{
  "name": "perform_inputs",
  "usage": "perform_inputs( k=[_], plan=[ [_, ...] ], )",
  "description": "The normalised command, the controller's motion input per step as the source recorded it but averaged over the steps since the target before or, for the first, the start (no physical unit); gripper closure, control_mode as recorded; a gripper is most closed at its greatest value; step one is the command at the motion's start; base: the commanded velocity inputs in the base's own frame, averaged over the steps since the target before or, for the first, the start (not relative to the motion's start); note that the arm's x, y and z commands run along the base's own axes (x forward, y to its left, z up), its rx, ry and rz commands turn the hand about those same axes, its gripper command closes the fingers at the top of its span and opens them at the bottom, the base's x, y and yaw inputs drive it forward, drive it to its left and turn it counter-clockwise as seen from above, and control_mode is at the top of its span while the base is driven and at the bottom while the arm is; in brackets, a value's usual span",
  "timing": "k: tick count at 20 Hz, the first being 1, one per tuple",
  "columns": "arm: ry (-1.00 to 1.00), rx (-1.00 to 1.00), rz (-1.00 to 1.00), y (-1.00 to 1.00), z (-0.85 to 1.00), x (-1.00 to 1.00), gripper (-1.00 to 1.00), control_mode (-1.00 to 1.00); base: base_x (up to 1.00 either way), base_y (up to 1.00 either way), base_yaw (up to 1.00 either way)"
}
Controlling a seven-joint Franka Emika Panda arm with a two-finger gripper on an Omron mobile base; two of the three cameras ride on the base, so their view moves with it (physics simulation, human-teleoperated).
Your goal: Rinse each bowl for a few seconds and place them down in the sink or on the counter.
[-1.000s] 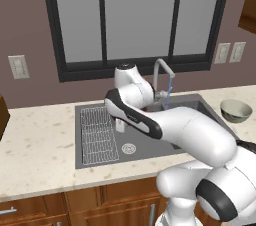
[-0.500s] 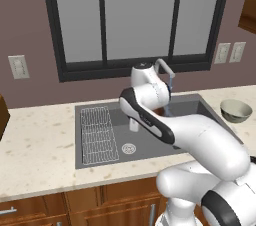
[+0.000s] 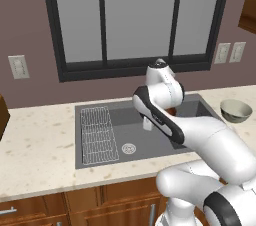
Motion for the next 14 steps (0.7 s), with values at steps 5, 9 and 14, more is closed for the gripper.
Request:
perform_inputs(
  k=[5,9,14],
  plan=[
    [0.03,0.00,-0.01,-0.37,0.00,0.03,1.00,-1.00,0.00,0.00,0.00],
    [0.02,0.00,0.00,-0.31,0.00,0.06,1.00,-1.00,0.00,0.00,0.00],
    [0.02,-0.04,0.00,-0.10,0.00,0.21,1.00,-1.00,0.00,0.00,0.00]
  ],
)
